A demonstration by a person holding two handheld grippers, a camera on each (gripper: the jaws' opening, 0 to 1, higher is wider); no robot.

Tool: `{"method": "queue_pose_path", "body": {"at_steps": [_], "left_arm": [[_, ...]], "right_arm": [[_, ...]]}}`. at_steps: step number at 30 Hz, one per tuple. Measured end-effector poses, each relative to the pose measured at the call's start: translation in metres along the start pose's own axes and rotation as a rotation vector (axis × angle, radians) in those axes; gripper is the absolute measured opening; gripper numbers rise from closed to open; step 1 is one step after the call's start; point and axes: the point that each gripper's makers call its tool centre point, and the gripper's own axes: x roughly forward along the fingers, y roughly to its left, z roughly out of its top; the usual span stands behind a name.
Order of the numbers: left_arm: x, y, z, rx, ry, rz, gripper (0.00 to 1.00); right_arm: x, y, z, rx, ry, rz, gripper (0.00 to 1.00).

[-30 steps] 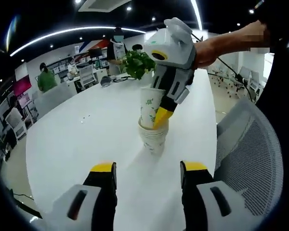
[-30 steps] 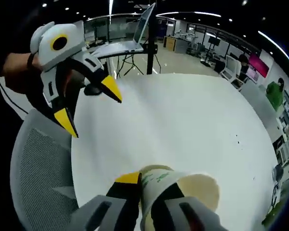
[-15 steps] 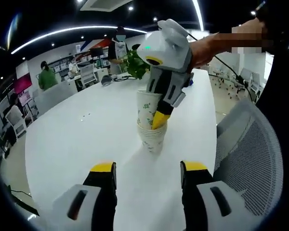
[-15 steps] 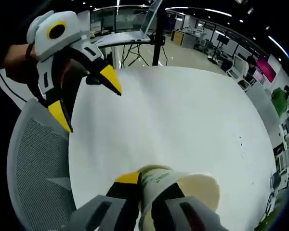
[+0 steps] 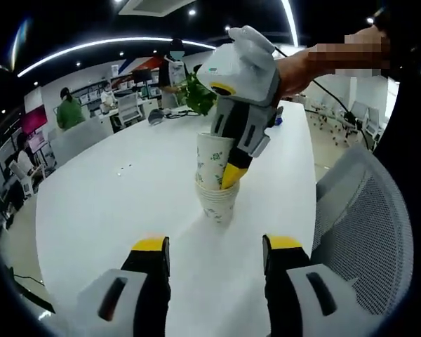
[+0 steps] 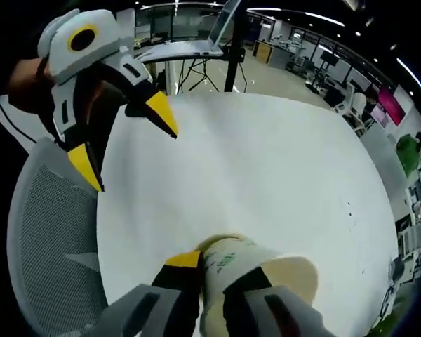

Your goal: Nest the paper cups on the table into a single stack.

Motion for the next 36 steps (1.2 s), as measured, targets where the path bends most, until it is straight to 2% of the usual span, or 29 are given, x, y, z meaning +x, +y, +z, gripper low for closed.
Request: {"method": "queue_pose_path", "body": {"at_steps": [7,25,36], "left_arm": [[0.0,0.002,0.0,-0.001,-0.003,0.0,0.51],[0.004,-0.001,-0.002,0.005,-0.001,-0.015,0.51],[0.002,0.0,0.002,-0.016,-0.016,0.001,0.51]], "right_arm": [[-0.003,-0.001,-0.002,-0.016,0.013,-0.004,0.13],[-0.016,-0.003,-0.002,-0.048,0.018,-0.021,0.18],[-0.024,-0.003,-0.002,-0.052,0.022,-0.043,0.22]]}}
